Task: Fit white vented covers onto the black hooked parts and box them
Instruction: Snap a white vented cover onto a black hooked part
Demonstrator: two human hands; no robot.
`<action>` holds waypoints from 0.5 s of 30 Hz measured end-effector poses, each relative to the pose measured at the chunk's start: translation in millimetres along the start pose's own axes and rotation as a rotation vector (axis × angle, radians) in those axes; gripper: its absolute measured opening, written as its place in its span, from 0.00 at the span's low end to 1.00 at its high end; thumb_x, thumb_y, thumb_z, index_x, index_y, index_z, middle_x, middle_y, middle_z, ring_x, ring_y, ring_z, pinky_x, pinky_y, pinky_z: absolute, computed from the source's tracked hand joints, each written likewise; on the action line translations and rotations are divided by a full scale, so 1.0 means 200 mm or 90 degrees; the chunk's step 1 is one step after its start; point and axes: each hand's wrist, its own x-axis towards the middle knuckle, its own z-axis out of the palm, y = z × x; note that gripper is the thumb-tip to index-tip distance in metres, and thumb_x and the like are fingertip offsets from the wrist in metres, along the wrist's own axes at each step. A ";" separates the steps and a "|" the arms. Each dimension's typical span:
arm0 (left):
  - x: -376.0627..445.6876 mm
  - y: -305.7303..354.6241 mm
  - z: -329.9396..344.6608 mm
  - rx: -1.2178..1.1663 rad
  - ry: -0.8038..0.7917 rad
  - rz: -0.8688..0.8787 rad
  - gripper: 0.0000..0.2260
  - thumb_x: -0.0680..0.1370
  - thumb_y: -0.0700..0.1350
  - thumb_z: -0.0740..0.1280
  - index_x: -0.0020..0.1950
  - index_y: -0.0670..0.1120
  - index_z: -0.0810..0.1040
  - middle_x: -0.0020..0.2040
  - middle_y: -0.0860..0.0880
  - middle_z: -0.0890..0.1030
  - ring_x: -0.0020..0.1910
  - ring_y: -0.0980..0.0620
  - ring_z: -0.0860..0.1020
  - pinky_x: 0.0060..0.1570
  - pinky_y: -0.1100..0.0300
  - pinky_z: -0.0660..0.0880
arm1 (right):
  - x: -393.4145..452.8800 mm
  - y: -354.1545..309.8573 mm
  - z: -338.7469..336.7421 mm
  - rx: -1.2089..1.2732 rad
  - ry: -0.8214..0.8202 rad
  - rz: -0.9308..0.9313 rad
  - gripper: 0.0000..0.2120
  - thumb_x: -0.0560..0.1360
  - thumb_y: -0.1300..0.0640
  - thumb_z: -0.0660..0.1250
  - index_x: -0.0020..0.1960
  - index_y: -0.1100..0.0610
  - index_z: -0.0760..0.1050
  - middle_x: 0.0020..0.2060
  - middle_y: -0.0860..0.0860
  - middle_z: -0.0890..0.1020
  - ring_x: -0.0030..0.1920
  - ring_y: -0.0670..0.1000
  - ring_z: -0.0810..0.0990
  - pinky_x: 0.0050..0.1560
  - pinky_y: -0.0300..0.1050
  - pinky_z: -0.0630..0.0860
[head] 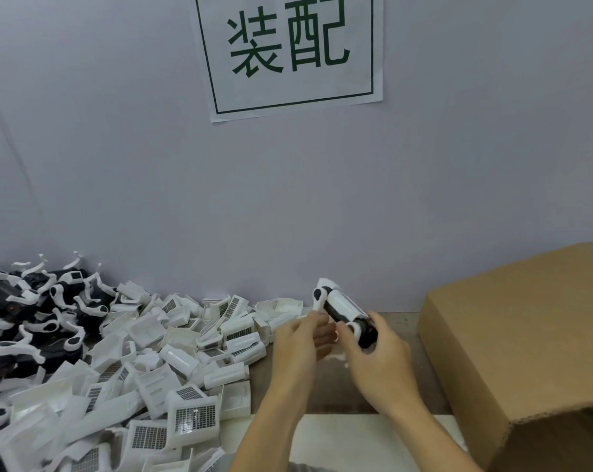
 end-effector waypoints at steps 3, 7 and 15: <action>0.01 0.03 -0.03 0.177 0.174 0.132 0.09 0.80 0.41 0.64 0.42 0.43 0.81 0.35 0.52 0.82 0.34 0.58 0.77 0.35 0.67 0.71 | 0.04 -0.01 -0.04 0.219 0.031 0.217 0.14 0.80 0.47 0.63 0.45 0.56 0.78 0.32 0.49 0.80 0.35 0.50 0.82 0.30 0.51 0.82; 0.00 0.06 -0.05 0.078 0.053 0.086 0.07 0.83 0.50 0.63 0.59 0.57 0.78 0.55 0.59 0.77 0.54 0.60 0.76 0.56 0.56 0.77 | 0.03 -0.06 -0.10 0.433 -0.091 0.504 0.17 0.77 0.45 0.58 0.41 0.57 0.75 0.26 0.57 0.73 0.21 0.51 0.66 0.22 0.37 0.65; 0.05 0.08 -0.12 -0.033 0.049 0.011 0.14 0.84 0.49 0.60 0.50 0.44 0.83 0.40 0.52 0.86 0.37 0.51 0.84 0.37 0.56 0.79 | 0.05 -0.07 -0.14 0.448 -0.238 0.423 0.20 0.79 0.44 0.60 0.54 0.56 0.82 0.31 0.57 0.75 0.28 0.52 0.72 0.26 0.40 0.68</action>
